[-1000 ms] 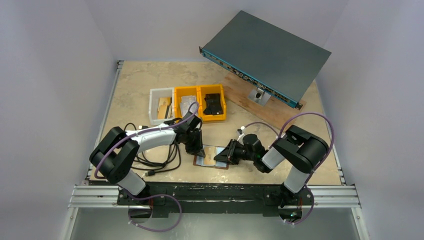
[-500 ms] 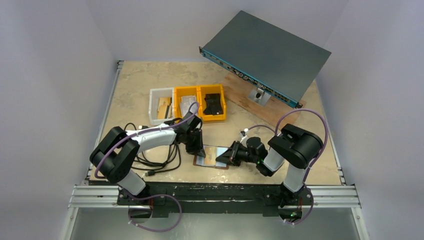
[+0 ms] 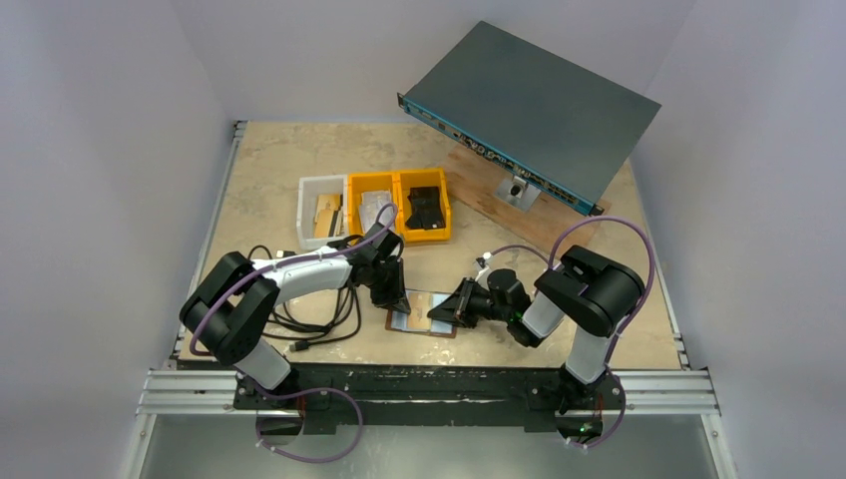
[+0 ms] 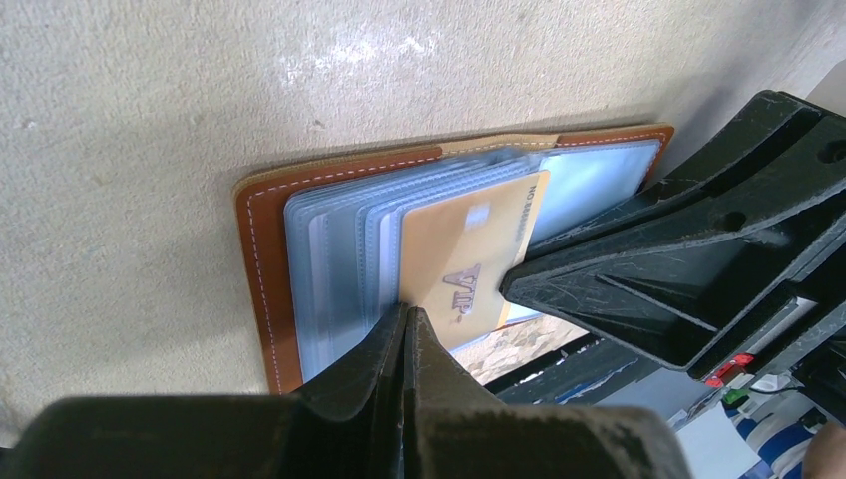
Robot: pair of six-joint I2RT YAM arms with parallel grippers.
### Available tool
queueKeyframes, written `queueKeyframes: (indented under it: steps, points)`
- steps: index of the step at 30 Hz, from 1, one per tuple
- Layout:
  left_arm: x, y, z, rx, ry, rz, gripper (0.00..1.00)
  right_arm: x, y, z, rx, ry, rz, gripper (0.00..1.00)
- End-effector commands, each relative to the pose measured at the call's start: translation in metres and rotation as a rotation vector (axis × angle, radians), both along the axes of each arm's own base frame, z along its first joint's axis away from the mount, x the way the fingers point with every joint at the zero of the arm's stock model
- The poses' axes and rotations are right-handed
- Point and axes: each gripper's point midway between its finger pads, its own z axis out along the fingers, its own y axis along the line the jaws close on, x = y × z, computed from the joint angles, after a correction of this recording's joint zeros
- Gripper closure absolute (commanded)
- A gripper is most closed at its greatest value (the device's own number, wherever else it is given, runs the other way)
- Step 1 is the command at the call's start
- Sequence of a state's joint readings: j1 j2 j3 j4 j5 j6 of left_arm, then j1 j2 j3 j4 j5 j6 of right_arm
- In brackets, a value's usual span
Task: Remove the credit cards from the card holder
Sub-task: Remove the credit card from the card holder.
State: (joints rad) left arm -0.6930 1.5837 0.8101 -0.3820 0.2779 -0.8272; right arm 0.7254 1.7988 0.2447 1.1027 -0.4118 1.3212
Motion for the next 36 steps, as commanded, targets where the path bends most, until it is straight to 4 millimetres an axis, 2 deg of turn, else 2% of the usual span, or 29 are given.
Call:
queueKeyframes:
  steps: [1, 11, 31, 33, 36]
  points:
    - [-0.006, 0.029, -0.033, 0.155, 0.022, 0.023, 1.0, 0.0, -0.002, -0.001, -0.005, -0.01, 0.0, 0.99]
    - [-0.006, 0.041, -0.038, 0.185, 0.03, 0.047, 1.0, -0.002, -0.018, -0.005, -0.07, -0.017, -0.05, 1.0]
    - [-0.007, 0.048, -0.04, 0.195, 0.029, 0.064, 1.0, -0.006, -0.03, -0.012, -0.117, -0.003, -0.07, 1.0]
    - [-0.007, 0.048, -0.04, 0.193, 0.029, 0.062, 1.0, -0.006, -0.029, -0.012, -0.122, -0.012, -0.063, 0.96]
    - [-0.007, 0.047, -0.04, 0.19, 0.029, 0.061, 1.0, -0.004, -0.024, -0.011, -0.117, -0.02, -0.044, 0.81]
